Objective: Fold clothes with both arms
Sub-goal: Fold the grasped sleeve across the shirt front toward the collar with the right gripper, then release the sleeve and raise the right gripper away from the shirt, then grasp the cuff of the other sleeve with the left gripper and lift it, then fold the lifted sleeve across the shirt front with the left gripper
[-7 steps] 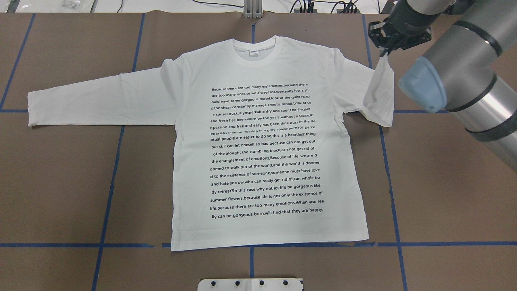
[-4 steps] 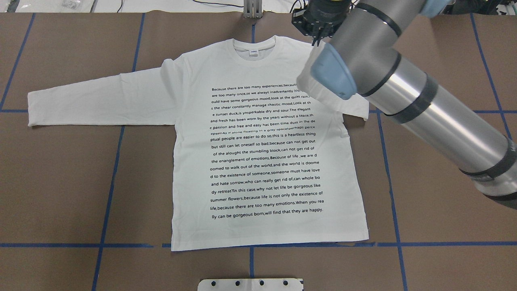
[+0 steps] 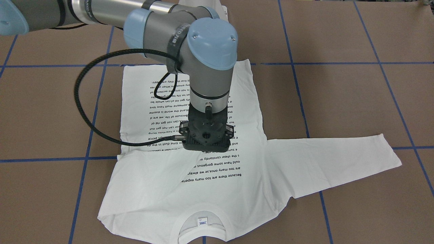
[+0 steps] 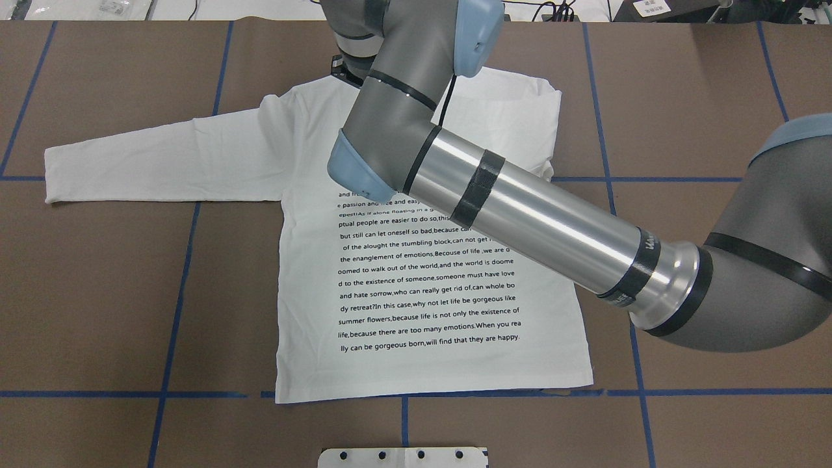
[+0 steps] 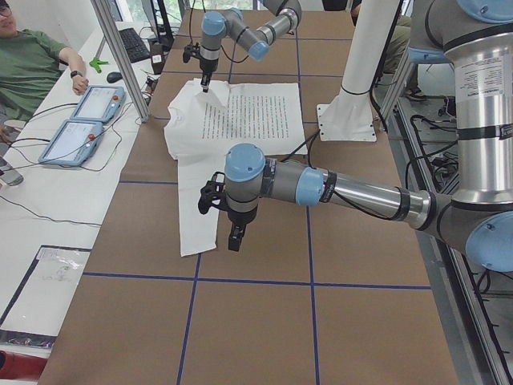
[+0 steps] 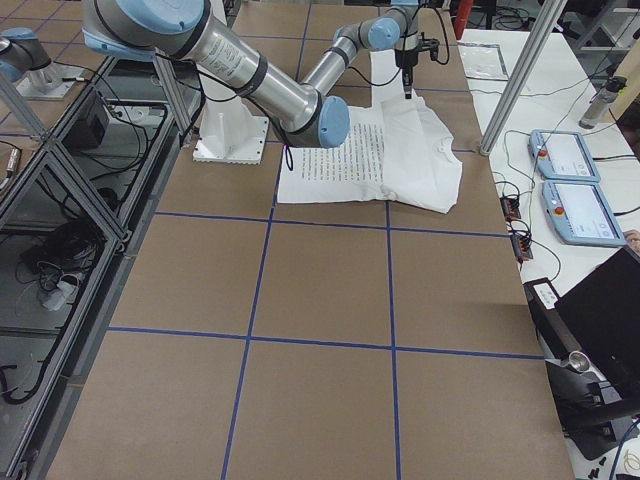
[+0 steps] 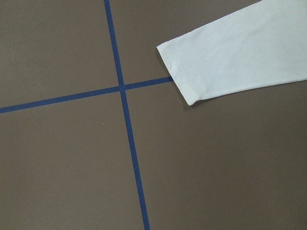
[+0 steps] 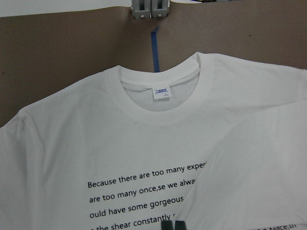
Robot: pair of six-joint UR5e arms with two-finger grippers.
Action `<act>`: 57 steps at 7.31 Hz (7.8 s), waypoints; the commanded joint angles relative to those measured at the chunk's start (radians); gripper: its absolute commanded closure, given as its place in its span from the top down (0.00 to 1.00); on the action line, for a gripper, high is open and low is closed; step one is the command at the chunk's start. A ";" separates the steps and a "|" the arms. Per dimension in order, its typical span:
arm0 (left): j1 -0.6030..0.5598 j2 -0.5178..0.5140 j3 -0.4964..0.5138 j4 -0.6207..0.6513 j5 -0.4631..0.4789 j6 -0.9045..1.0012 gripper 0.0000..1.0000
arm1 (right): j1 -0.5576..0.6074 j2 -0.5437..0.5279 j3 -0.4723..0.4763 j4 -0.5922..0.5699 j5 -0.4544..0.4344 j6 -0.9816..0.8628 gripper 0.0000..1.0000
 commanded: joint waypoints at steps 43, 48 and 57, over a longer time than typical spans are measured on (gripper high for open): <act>0.342 -0.472 0.482 -0.667 0.130 -0.598 0.00 | 0.627 -0.982 0.621 -0.065 0.504 -1.006 1.00; 0.409 -0.728 0.274 -0.429 0.083 -1.111 0.00 | 0.627 -0.979 0.619 -0.067 0.506 -1.004 1.00; 0.800 -1.034 0.414 -0.458 0.394 -1.402 0.00 | 0.627 -0.981 0.619 -0.070 0.525 -1.000 1.00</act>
